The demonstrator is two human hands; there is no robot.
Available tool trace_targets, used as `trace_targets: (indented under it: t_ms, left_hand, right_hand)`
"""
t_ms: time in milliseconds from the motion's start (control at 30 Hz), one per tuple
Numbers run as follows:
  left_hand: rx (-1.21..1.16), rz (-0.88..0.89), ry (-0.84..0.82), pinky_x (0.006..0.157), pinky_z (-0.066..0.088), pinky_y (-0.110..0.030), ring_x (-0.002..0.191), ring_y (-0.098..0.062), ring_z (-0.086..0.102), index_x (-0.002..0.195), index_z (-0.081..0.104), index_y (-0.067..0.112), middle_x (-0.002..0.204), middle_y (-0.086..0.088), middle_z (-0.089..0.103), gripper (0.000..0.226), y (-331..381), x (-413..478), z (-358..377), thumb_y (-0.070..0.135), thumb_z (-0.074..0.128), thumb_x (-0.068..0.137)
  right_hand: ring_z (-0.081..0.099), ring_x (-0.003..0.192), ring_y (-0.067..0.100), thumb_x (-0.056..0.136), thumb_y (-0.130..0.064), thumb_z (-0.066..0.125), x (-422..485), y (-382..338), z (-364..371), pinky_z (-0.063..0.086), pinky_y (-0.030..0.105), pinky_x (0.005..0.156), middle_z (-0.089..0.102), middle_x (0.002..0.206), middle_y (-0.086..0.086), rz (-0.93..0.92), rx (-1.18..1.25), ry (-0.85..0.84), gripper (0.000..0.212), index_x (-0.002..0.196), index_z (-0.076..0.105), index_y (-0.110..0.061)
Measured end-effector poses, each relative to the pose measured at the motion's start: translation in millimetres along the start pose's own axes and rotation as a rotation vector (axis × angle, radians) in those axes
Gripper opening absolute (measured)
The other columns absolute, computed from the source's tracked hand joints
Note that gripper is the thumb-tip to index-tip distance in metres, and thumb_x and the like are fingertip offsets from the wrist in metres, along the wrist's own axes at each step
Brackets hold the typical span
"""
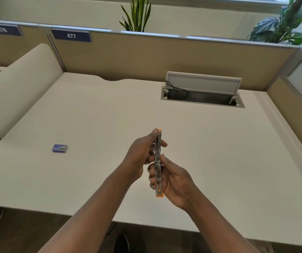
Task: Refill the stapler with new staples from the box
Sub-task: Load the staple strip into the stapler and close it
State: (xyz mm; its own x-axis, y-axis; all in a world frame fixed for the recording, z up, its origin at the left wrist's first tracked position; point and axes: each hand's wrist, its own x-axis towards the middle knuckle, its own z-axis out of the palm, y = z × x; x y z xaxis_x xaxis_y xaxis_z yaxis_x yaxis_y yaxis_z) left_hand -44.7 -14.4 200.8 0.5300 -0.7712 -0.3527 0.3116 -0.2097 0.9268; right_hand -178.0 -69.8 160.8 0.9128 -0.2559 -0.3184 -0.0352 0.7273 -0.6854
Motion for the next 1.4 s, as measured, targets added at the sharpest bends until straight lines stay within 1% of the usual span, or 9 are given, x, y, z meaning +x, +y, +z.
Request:
trace_targets:
  t_ms: [267, 367, 533, 633, 900, 1033, 1133, 1267, 1400]
  left_hand:
    - [-0.057, -0.077, 0.036, 0.047, 0.032, -0.028, 0.046, -0.014, 0.032, 0.078, 0.076, 0.013, 0.046, 0.006, 0.039, 0.043, -2.2, -6.2, 4.0, 0.045, 0.052, 0.094]
    - [-0.081, -0.103, 0.031, 0.037, 0.03, -0.024, 0.038, -0.016, 0.03, 0.084, 0.075, 0.012, 0.047, 0.005, 0.036, 0.036, -2.6, -7.3, 3.4, 0.036, 0.049, 0.091]
    - [-0.128, -0.032, 0.22, 0.036, 0.029, -0.022, 0.042, -0.01, 0.03, 0.081, 0.048, 0.014, 0.066, 0.003, 0.037, 0.005, -2.8, -8.3, 9.0, 0.016, 0.05, 0.085]
    - [-0.108, 0.053, 0.294, 0.036, 0.028, -0.019, 0.044, -0.009, 0.029, 0.082, 0.045, 0.015, 0.068, 0.003, 0.038, 0.01, -4.3, -8.9, 9.3, 0.007, 0.045, 0.086]
    - [-0.009, 0.244, 0.374, 0.046, 0.031, -0.019, 0.051, -0.009, 0.032, 0.066, 0.042, 0.022, 0.058, 0.01, 0.038, 0.015, -7.4, -13.4, 9.4, 0.011, 0.043, 0.077]
    - [0.075, 0.273, 0.407, 0.055, 0.031, -0.032, 0.058, -0.013, 0.032, 0.067, 0.043, 0.019, 0.061, 0.006, 0.037, 0.013, -6.4, -14.1, 10.4, 0.018, 0.046, 0.079]
    - [0.116, 0.281, 0.433, 0.054, 0.031, -0.031, 0.054, -0.013, 0.031, 0.064, 0.042, 0.018, 0.056, 0.008, 0.035, 0.019, -5.3, -14.9, 11.4, 0.02, 0.049, 0.081]
    - [0.203, 0.296, 0.473, 0.055, 0.033, -0.032, 0.055, -0.014, 0.034, 0.064, 0.047, 0.019, 0.059, -0.002, 0.038, 0.02, -5.7, -17.5, 12.8, 0.031, 0.051, 0.08]
    - [0.253, 0.33, 0.461, 0.061, 0.038, -0.036, 0.061, -0.016, 0.039, 0.069, 0.05, 0.022, 0.065, -0.005, 0.04, 0.016, -9.5, -19.6, 11.4, 0.022, 0.053, 0.084]
  right_hand:
    - [0.055, 0.057, 0.014, 0.103, -0.041, 0.05, 1.0, 7.8, 2.6, 0.045, 0.027, 0.055, 0.062, 0.081, 0.006, -0.028, 0.023, 0.01, 0.033, 0.109, 0.065, -0.012]
    - [0.053, 0.056, 0.013, 0.103, -0.041, 0.049, 0.8, 8.7, 5.0, 0.044, 0.027, 0.054, 0.061, 0.08, 0.005, -0.041, 0.028, 0.011, 0.033, 0.109, 0.065, -0.012]
    - [0.05, 0.053, 0.012, 0.101, -0.041, 0.051, 0.6, 11.5, 12.6, 0.04, 0.025, 0.051, 0.06, 0.076, 0.003, -0.069, 0.003, 0.025, 0.03, 0.101, 0.068, -0.016]
    - [0.05, 0.054, 0.012, 0.103, -0.04, 0.05, 0.0, 14.0, 16.0, 0.039, 0.025, 0.051, 0.058, 0.075, 0.003, -0.075, -0.018, 0.037, 0.031, 0.097, 0.068, -0.016]
    - [0.049, 0.053, 0.013, 0.103, -0.041, 0.049, 2.8, 13.8, 22.9, 0.038, 0.026, 0.052, 0.057, 0.071, 0.002, -0.081, -0.054, 0.058, 0.031, 0.094, 0.068, -0.017]
    - [0.05, 0.052, 0.013, 0.106, -0.039, 0.045, 5.5, 12.6, 22.8, 0.037, 0.028, 0.053, 0.056, 0.069, 0.001, -0.085, -0.084, 0.098, 0.032, 0.093, 0.066, -0.018]
    - [0.05, 0.052, 0.013, 0.107, -0.038, 0.044, 8.1, 13.1, 23.9, 0.036, 0.029, 0.052, 0.056, 0.067, 0.001, -0.095, -0.117, 0.126, 0.032, 0.093, 0.063, -0.016]
    - [0.048, 0.05, 0.012, 0.107, -0.04, 0.045, 12.0, 13.4, 23.8, 0.035, 0.027, 0.049, 0.054, 0.065, 0.001, -0.085, -0.109, 0.17, 0.029, 0.102, 0.058, -0.014]
    - [0.045, 0.05, 0.011, 0.106, -0.04, 0.047, 16.2, 15.2, 23.4, 0.032, 0.025, 0.047, 0.052, 0.064, 0.0, -0.058, -0.053, 0.207, 0.028, 0.108, 0.058, -0.014]
